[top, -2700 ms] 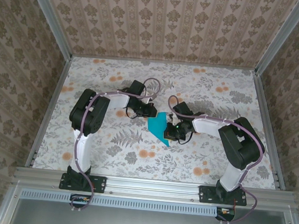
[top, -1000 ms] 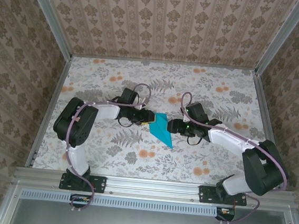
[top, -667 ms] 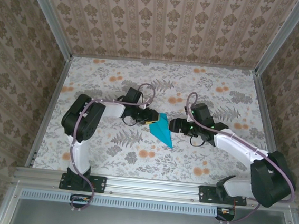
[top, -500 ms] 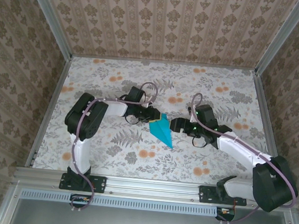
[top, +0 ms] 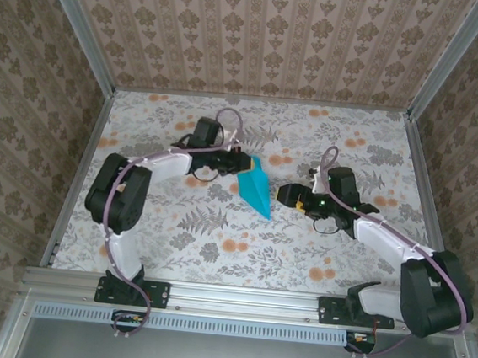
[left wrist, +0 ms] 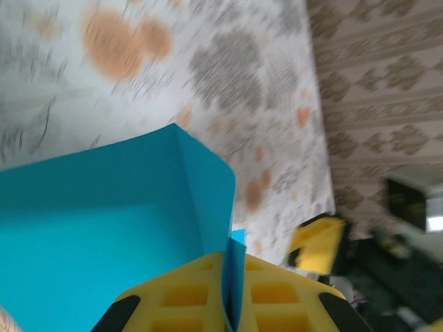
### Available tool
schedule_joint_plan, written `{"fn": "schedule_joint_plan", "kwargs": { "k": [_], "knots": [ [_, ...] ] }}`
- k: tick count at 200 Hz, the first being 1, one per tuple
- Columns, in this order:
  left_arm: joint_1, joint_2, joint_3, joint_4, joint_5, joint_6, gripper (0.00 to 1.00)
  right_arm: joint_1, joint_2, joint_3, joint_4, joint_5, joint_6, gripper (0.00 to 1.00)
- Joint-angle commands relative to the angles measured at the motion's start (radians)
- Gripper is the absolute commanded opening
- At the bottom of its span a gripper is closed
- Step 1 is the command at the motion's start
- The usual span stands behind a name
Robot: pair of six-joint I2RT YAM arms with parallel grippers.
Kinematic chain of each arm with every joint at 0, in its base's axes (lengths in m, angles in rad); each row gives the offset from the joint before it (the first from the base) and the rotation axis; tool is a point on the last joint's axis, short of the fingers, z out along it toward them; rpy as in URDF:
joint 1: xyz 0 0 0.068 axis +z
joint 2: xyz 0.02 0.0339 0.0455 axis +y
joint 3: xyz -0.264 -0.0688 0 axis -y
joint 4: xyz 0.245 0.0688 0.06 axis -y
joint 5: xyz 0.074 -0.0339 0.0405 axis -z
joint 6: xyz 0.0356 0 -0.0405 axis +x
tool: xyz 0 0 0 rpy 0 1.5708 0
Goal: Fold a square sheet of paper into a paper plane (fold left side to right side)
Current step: Turn over the paper at the center of the table.
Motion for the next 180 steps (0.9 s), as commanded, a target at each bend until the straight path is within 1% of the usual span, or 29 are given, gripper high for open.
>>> {"fn": "schedule_joint_plan", "kwargs": {
  "k": [1, 4, 6, 9, 19, 28, 29, 49, 71, 92, 112, 120, 148, 180],
  "knots": [
    [0.016, -0.087, 0.062, -0.046, 0.053, 0.023, 0.09, -0.002, 0.042, 0.016, 0.104, -0.144, 0.025, 1.00],
    [0.017, -0.093, 0.069, -0.049, 0.054, 0.022, 0.09, -0.002, 0.049, 0.014, 0.117, -0.154, 0.030, 1.00],
    [0.038, -0.097, 0.072, -0.053, 0.054, 0.021, 0.09, -0.002, 0.053, 0.015, 0.124, -0.161, 0.033, 1.00],
    [0.046, -0.104, 0.076, -0.055, 0.054, 0.019, 0.09, -0.002, 0.059, 0.014, 0.136, -0.172, 0.038, 1.00],
    [0.056, -0.123, 0.091, -0.057, 0.061, 0.012, 0.09, 0.000, 0.081, 0.010, 0.192, -0.216, 0.062, 1.00],
    [0.061, -0.136, 0.102, -0.057, 0.069, 0.005, 0.09, 0.005, 0.091, -0.001, 0.276, -0.259, 0.098, 1.00],
    [0.061, -0.136, 0.104, -0.057, 0.069, 0.003, 0.09, 0.006, 0.113, -0.003, 0.293, -0.269, 0.108, 1.00],
    [0.063, -0.151, 0.122, -0.047, 0.092, -0.017, 0.09, 0.014, 0.161, -0.020, 0.466, -0.322, 0.190, 1.00],
    [0.061, -0.158, 0.128, -0.029, 0.120, -0.045, 0.09, 0.020, 0.203, -0.003, 0.603, -0.348, 0.267, 1.00],
    [0.061, -0.164, 0.117, 0.001, 0.139, -0.070, 0.09, 0.023, 0.220, 0.031, 0.639, -0.350, 0.295, 0.99],
    [0.058, -0.163, 0.104, 0.030, 0.159, -0.094, 0.09, 0.025, 0.240, 0.069, 0.691, -0.371, 0.346, 0.92],
    [0.057, -0.164, 0.096, 0.048, 0.166, -0.106, 0.09, 0.027, 0.244, 0.084, 0.707, -0.377, 0.360, 0.88],
    [0.054, -0.162, 0.082, 0.071, 0.180, -0.124, 0.09, 0.025, 0.242, 0.123, 0.697, -0.376, 0.363, 0.78],
    [0.051, -0.162, 0.067, 0.084, 0.189, -0.131, 0.10, 0.020, 0.243, 0.153, 0.690, -0.373, 0.368, 0.64]
  ]
}}
